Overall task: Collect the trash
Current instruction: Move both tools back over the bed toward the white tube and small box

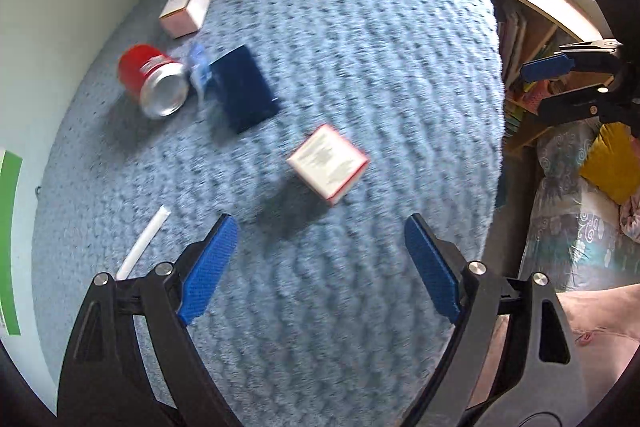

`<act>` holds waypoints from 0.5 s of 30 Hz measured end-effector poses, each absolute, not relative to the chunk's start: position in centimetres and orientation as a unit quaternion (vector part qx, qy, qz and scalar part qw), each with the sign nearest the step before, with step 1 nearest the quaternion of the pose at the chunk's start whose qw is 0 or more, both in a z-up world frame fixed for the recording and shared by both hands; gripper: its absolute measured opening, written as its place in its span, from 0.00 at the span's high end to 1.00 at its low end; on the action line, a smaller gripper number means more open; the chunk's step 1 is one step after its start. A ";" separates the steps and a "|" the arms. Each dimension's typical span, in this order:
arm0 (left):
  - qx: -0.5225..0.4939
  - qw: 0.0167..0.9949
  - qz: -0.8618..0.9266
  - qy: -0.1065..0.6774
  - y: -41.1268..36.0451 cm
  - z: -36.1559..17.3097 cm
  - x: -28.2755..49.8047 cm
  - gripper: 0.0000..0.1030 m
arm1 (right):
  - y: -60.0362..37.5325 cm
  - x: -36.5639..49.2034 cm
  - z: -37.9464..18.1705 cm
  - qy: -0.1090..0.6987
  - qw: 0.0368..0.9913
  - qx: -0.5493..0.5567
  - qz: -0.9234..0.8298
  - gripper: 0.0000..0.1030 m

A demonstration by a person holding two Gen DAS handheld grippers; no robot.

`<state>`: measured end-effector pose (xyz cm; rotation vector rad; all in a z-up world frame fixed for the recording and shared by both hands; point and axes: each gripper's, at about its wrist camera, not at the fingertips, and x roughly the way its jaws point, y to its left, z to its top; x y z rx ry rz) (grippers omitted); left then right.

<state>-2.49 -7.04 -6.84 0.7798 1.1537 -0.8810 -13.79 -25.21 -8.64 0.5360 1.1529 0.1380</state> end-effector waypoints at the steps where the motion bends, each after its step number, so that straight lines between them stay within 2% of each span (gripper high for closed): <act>1: 0.346 0.681 -0.388 0.516 -6.2 -6.8 -1.8 0.19 | -24.0 -12.6 -8.6 0.540 0.803 0.242 0.069 0.17; 6: 0.340 0.689 -0.368 0.524 -1.6 -7.2 2.4 0.19 | -20.5 -8.5 -9.0 0.549 0.800 0.232 0.076 0.17; 15: 0.338 0.685 -0.365 0.533 2.2 -9.4 7.0 0.17 | -16.6 -4.1 -11.5 0.584 0.781 0.212 0.056 0.15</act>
